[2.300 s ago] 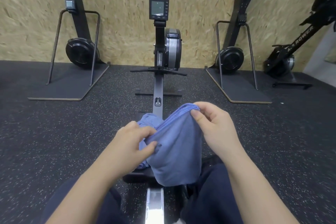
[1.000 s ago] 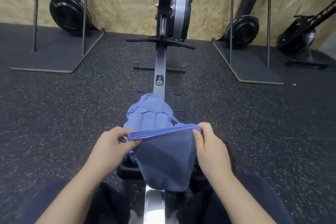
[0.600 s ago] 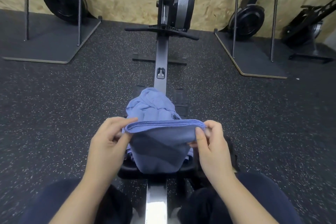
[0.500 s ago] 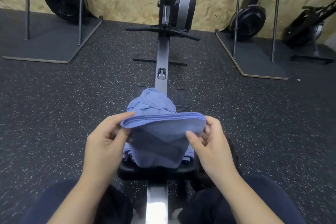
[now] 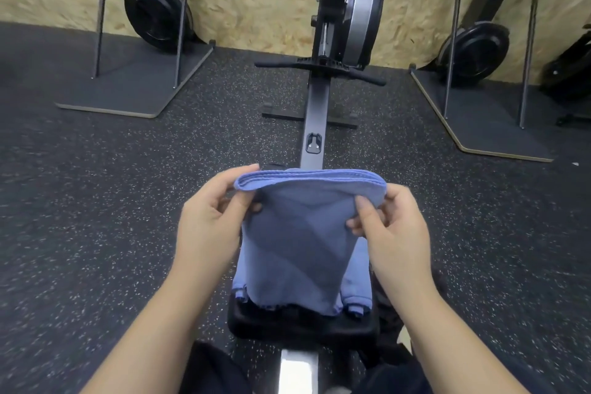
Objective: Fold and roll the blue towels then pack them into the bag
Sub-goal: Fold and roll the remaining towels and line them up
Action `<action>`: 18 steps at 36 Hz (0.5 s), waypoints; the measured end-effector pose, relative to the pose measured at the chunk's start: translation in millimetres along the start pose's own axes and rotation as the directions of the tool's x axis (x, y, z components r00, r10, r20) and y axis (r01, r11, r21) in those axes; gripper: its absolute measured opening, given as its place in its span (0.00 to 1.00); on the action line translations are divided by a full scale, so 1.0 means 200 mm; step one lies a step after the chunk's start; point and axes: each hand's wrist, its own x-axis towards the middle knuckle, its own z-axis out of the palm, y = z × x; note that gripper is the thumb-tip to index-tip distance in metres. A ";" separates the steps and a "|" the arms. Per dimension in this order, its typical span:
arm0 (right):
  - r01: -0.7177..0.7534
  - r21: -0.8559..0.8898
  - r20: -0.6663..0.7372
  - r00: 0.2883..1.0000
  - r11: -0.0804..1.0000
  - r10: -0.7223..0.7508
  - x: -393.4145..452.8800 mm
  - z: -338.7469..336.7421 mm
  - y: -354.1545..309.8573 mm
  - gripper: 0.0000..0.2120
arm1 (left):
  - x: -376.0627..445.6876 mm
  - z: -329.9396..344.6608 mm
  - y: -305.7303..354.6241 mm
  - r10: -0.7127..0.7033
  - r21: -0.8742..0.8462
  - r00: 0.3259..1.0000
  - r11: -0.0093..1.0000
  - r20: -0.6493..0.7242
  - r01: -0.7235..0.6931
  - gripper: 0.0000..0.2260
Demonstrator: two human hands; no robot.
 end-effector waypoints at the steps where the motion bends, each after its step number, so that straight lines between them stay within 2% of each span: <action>1: -0.004 -0.016 -0.001 1.000 1.000 0.004 0.02 0.01 0.01 0.06 | 0.02 0.00 -0.01 -0.014 0.001 1.000 1.000 0.007 0.014 0.11; 9: -0.070 -0.082 0.030 0.997 0.994 0.073 0.20 0.12 0.14 0.03 | 0.18 0.06 -0.16 -0.109 -0.022 0.994 0.994 0.024 0.110 0.12; 18: -0.098 -0.116 0.030 0.994 0.988 0.102 0.44 0.22 0.32 0.03 | 0.40 0.17 -0.32 -0.121 0.010 0.992 0.993 0.037 0.121 0.10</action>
